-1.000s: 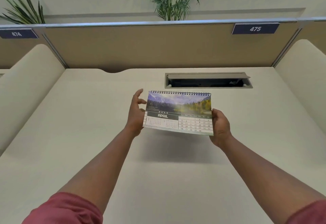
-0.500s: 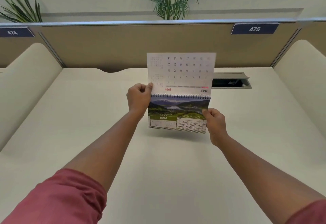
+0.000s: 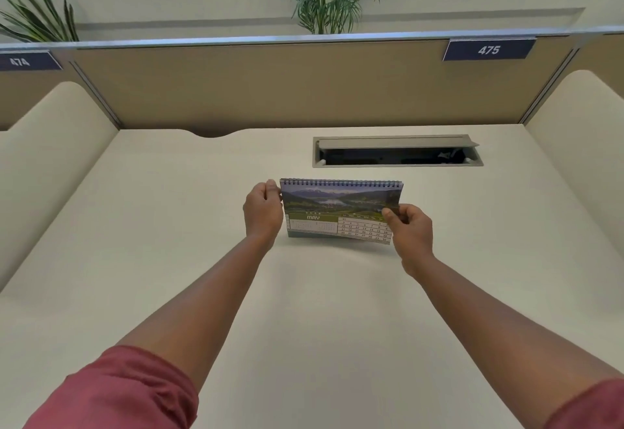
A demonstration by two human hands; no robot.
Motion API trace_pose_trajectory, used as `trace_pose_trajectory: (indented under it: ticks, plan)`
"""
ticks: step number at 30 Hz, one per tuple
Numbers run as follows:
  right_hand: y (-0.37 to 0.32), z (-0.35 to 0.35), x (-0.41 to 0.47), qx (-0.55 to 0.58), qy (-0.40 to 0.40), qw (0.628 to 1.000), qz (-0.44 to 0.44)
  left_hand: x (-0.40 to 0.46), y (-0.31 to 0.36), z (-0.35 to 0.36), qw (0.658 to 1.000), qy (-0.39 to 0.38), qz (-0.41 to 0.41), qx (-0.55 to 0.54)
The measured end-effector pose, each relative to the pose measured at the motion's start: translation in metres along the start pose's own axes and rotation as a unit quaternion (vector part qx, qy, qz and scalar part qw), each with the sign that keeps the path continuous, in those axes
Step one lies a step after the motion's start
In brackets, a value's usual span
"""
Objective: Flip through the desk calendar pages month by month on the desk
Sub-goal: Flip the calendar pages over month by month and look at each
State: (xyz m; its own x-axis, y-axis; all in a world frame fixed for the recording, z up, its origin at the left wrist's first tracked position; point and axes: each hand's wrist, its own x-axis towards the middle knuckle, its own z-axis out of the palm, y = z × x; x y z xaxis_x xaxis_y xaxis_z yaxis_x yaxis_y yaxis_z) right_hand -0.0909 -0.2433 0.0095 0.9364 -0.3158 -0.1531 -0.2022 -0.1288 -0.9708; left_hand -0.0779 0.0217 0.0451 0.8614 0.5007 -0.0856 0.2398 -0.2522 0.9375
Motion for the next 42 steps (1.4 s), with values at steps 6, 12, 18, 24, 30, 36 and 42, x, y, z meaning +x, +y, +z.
trace_pose_trajectory:
  ticks: [6,12,18,24,30,36,42]
  plan:
    - [0.001,0.0,0.0,0.031,0.01,0.999,0.021,-0.007,-0.01,-0.007,0.999,-0.029,0.018,-0.001]
    - [-0.002,-0.005,0.008,0.016,0.002,1.0,0.012,-0.007,-0.018,-0.01,0.999,-0.051,0.016,0.004]
    - [-0.003,-0.007,0.008,0.018,0.006,1.0,0.003,-0.008,-0.022,-0.01,0.998,-0.045,0.034,0.028]
    - [0.001,-0.001,-0.001,0.011,0.071,0.997,-0.012,-0.013,-0.026,-0.009,0.999,-0.041,0.028,0.022]
    - [0.003,-0.003,-0.003,0.033,0.04,0.999,-0.011,-0.012,-0.026,-0.013,0.997,-0.075,0.014,0.007]
    - [0.004,-0.005,-0.001,0.04,0.014,0.999,0.004,-0.012,-0.022,-0.015,0.997,-0.067,0.013,0.023]
    - [0.003,-0.007,-0.001,0.047,-0.005,0.999,0.016,-0.011,-0.023,-0.015,0.998,-0.059,0.013,0.023]
